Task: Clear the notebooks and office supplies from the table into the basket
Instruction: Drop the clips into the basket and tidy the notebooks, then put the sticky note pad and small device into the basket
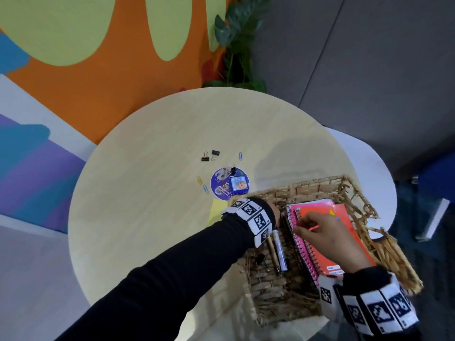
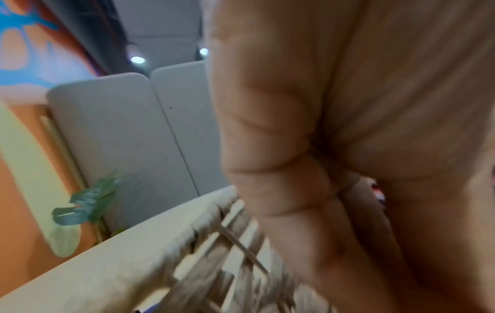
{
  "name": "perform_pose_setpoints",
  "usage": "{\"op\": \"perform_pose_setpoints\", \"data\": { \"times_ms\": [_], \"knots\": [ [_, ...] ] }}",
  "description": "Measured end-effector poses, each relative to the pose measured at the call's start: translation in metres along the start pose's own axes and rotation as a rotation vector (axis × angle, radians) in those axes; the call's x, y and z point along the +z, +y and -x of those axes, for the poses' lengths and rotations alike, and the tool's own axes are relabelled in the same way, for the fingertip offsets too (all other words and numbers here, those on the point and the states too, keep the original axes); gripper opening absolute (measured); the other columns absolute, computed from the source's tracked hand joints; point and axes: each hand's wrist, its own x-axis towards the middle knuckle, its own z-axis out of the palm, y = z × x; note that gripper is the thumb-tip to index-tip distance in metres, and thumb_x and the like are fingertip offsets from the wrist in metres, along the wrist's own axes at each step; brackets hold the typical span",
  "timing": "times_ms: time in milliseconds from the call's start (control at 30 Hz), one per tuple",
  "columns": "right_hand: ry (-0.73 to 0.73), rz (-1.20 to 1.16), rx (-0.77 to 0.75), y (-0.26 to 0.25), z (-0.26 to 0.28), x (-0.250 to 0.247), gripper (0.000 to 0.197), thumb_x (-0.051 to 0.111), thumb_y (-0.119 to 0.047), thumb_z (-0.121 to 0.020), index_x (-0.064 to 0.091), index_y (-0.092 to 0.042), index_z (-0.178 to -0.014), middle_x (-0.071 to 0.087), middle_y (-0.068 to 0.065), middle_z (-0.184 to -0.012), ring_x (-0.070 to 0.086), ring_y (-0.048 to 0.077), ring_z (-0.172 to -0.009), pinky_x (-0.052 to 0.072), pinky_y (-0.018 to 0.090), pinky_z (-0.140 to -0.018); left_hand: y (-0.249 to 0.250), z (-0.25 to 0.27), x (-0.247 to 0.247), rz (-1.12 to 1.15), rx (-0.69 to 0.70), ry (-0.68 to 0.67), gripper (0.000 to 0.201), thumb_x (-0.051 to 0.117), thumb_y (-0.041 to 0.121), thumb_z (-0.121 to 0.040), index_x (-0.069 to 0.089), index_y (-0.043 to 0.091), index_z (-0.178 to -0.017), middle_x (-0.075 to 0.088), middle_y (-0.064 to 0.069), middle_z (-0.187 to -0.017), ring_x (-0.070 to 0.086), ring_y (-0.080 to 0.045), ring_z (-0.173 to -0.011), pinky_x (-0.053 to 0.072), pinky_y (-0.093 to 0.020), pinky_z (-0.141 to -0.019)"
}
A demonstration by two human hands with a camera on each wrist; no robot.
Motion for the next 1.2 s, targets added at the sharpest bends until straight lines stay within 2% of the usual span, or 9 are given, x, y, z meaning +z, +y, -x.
{"op": "perform_pose_setpoints", "data": {
  "times_ms": [67,233,367,600,767,900,967,1067,1200],
  "knots": [
    [0.011,0.015,-0.001,-0.004,-0.005,-0.002,0.011,0.069,-0.020,-0.084,0.070,-0.009,-0.086,0.071,0.001,-0.083,0.065,0.015,-0.081,0.048,0.026,-0.070,-0.007,0.007,-0.010,0.076,-0.001,0.057,0.030,0.056,0.009,-0.091,0.053,0.002,-0.062,0.050,-0.006,-0.068,0.051,-0.017,-0.057,0.038,-0.018,-0.051],
    [-0.025,0.065,-0.093,-0.043,-0.031,-0.026,0.007,0.067,-0.020,-0.085,0.068,-0.013,-0.086,0.069,-0.005,-0.082,0.065,0.011,-0.077,0.044,0.013,-0.063,-0.068,0.046,-0.027,0.530,0.129,0.567,0.017,0.062,0.022,-0.086,0.072,0.010,-0.092,0.072,0.000,-0.091,0.061,-0.011,-0.078,0.051,-0.026,-0.078],
    [0.045,0.199,-0.318,-0.096,-0.084,-0.039,0.005,0.065,-0.015,-0.084,0.068,-0.013,-0.085,0.070,0.002,-0.079,0.064,0.018,-0.072,0.051,0.027,-0.069,-0.140,0.052,0.002,0.771,-0.125,0.834,0.015,0.061,0.013,-0.085,0.070,0.011,-0.096,0.073,-0.004,-0.096,0.066,-0.019,-0.088,0.048,-0.024,-0.084],
    [-0.409,0.800,-0.306,-0.154,-0.191,0.034,0.047,0.072,-0.034,-0.079,0.060,-0.002,-0.112,0.065,0.013,-0.112,0.062,0.030,-0.102,0.045,0.030,-0.077,-0.170,0.020,0.065,0.778,-0.314,0.679,0.048,0.071,0.029,-0.077,0.053,0.014,-0.119,0.054,-0.008,-0.113,0.058,-0.026,-0.104,0.049,-0.036,-0.090],
    [-0.611,1.133,-0.369,-0.151,-0.211,0.079,0.060,0.078,-0.050,-0.066,0.060,-0.011,-0.107,0.047,0.000,-0.071,0.055,0.025,-0.076,0.046,0.029,-0.067,-0.146,-0.001,0.086,0.585,-0.318,0.627,0.080,0.075,0.046,-0.069,0.042,0.011,-0.133,0.041,-0.008,-0.129,0.043,-0.027,-0.115,0.043,-0.036,-0.099],
    [-0.527,1.309,-0.612,-0.138,-0.199,0.087,0.064,0.047,-0.040,-0.095,0.027,-0.010,-0.148,0.037,0.008,-0.150,0.040,0.027,-0.136,0.040,0.039,-0.109,-0.139,-0.011,0.088,0.451,-0.272,0.651,0.086,0.079,0.036,-0.066,0.037,0.010,-0.136,0.039,-0.009,-0.132,0.039,-0.027,-0.118,0.047,-0.036,-0.096],
    [-0.609,1.319,-0.568,-0.144,-0.197,0.085,0.067,0.048,-0.040,-0.095,0.024,-0.008,-0.149,0.025,0.010,-0.157,0.030,0.027,-0.143,0.035,0.045,-0.112,-0.140,-0.014,0.086,0.386,-0.252,0.621,0.093,0.081,0.037,-0.063,0.033,0.012,-0.138,0.038,-0.010,-0.134,0.037,-0.027,-0.120,0.048,-0.038,-0.095],
    [-0.618,1.249,-0.440,-0.150,-0.207,0.088,0.049,0.066,-0.043,-0.078,0.060,-0.010,-0.113,0.062,0.014,-0.121,0.063,0.026,-0.103,0.052,0.031,-0.083,-0.144,-0.015,0.079,0.274,-0.233,0.545,0.103,0.084,0.043,-0.056,0.030,0.014,-0.138,0.032,-0.011,-0.138,0.033,-0.030,-0.124,0.045,-0.043,-0.096],
    [-0.518,1.036,-0.263,-0.173,-0.205,0.060,0.045,0.078,-0.042,-0.066,0.047,-0.012,-0.054,0.055,0.005,-0.062,0.055,0.023,-0.061,0.045,0.024,-0.054,-0.150,-0.017,0.069,0.170,-0.229,0.473,0.108,0.087,0.043,-0.053,0.027,0.016,-0.138,0.028,-0.011,-0.140,0.031,-0.031,-0.126,0.042,-0.043,-0.096]
  ]
}}
